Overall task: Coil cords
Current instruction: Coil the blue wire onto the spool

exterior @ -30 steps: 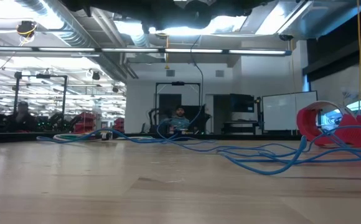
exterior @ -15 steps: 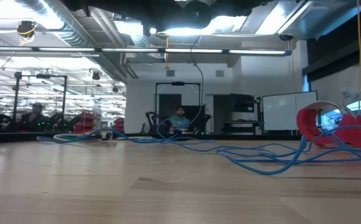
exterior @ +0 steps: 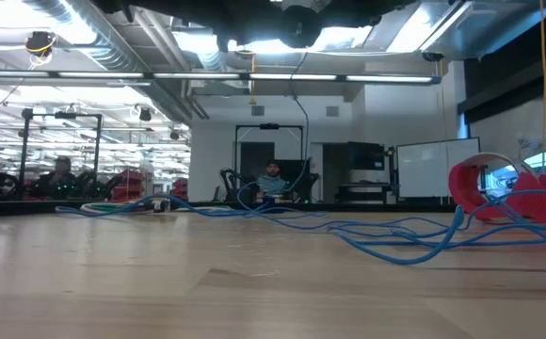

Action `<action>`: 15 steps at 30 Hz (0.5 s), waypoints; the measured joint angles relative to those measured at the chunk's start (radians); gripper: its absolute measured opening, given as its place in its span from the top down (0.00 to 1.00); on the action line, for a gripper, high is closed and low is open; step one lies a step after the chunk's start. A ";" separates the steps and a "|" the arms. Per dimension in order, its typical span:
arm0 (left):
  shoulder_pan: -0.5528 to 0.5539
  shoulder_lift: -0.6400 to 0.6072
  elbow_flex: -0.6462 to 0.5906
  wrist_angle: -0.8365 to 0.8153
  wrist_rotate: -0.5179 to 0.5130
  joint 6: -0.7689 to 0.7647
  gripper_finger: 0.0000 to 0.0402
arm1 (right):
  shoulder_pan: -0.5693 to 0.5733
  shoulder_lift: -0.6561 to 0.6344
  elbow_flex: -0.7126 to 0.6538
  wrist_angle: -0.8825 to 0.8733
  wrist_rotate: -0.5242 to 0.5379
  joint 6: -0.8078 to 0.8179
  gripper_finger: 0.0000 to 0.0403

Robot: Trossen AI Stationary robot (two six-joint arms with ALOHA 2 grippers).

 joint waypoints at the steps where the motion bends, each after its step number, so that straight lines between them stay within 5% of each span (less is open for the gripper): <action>1: 0.000 0.000 0.000 -0.007 0.000 0.001 0.66 | 0.000 0.000 0.000 0.000 0.002 0.000 0.97; 15: 0.000 0.000 0.000 0.011 0.000 0.044 0.66 | 0.000 -0.006 0.000 0.001 0.002 0.007 0.97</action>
